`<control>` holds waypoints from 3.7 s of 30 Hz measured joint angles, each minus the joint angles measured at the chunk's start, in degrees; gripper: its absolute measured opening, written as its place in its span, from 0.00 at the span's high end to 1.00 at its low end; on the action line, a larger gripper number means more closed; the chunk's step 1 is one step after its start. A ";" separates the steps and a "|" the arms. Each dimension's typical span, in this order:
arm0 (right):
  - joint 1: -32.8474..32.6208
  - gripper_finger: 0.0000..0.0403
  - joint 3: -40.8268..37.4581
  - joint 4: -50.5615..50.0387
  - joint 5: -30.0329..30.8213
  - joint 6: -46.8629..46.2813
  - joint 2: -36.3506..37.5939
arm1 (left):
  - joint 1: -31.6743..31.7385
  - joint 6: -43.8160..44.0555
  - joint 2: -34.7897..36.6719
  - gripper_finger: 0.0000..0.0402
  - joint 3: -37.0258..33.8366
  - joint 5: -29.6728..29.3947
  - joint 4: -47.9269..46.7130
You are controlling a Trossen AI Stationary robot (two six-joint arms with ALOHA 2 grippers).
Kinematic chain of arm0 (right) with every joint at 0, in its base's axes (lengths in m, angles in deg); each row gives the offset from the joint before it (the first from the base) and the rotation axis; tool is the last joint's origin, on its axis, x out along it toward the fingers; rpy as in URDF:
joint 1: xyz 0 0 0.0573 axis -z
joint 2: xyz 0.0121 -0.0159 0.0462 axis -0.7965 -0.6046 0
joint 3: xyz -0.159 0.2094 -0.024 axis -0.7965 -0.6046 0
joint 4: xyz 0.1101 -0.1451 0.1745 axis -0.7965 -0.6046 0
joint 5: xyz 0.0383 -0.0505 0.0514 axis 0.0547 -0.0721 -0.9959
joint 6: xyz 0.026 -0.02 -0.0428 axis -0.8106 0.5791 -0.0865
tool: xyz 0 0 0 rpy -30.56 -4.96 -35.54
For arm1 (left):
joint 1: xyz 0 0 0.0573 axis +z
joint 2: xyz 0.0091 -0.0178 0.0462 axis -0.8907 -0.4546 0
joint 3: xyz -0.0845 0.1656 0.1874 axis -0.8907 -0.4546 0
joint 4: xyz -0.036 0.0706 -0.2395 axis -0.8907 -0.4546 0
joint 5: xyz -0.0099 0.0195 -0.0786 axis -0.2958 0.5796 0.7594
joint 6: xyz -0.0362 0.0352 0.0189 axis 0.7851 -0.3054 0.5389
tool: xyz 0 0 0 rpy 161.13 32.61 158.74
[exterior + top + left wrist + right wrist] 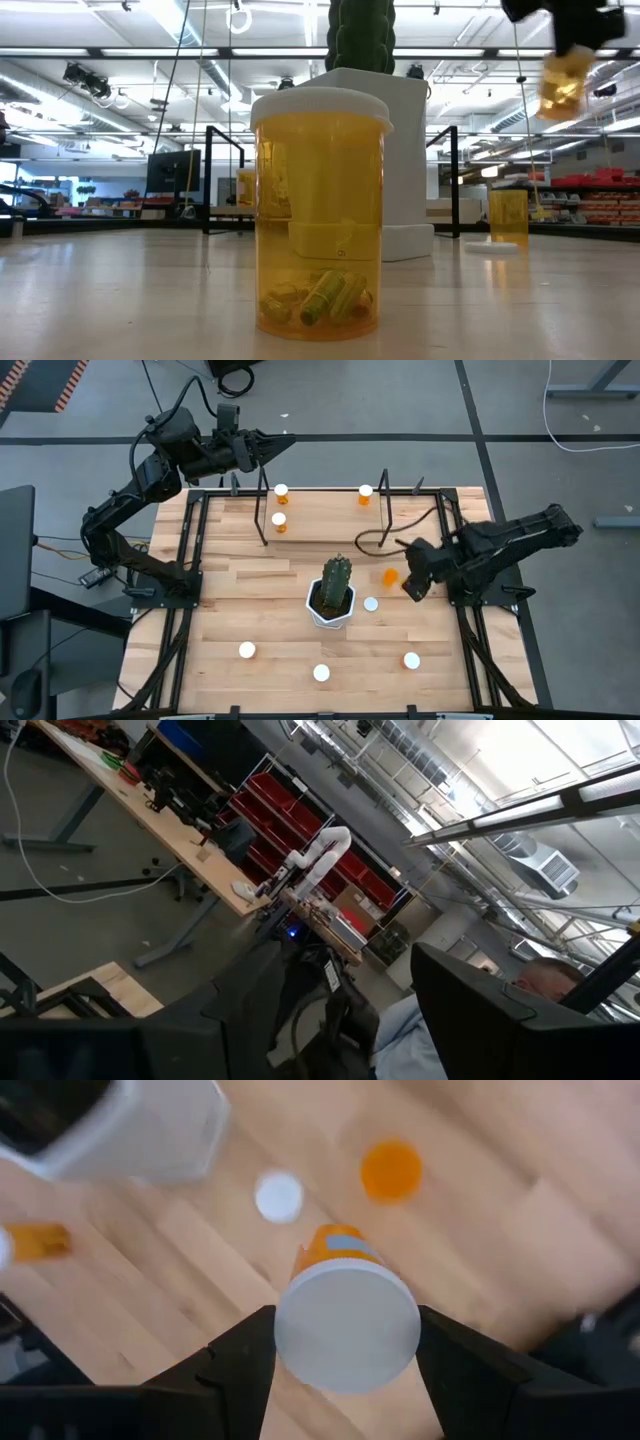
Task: Pick and place medicine bottles onto shelf by color
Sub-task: Put the orange medicine bottle on the shelf
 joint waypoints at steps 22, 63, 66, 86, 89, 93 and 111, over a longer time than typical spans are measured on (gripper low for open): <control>28.88 0.43 29.63 -1.34 2.92 41.86 -20.28 | -1.25 -0.39 0.00 0.43 0.00 0.02 0.41; 48.07 0.43 28.89 3.78 -2.24 86.33 -44.37 | -6.73 0.15 -0.22 0.43 0.00 0.00 6.73; 47.94 0.43 24.80 6.93 -2.44 86.43 -41.14 | -6.73 -0.42 -0.22 0.43 0.00 -0.03 8.00; 44.45 0.43 19.78 13.27 -0.22 85.94 -36.94 | -6.73 -2.80 -0.24 0.43 0.00 -0.48 9.14; 45.15 0.43 19.77 13.21 -0.24 86.36 -37.86 | -6.73 -2.80 -0.24 0.43 0.00 -0.48 9.14; 45.40 0.43 19.77 13.32 -0.53 86.26 -38.73 | -7.16 -2.80 -0.24 0.43 0.00 -0.48 9.14; 45.91 0.43 19.77 14.42 -2.45 85.05 -38.85 | -8.72 -2.97 -0.24 0.43 0.00 -0.48 9.16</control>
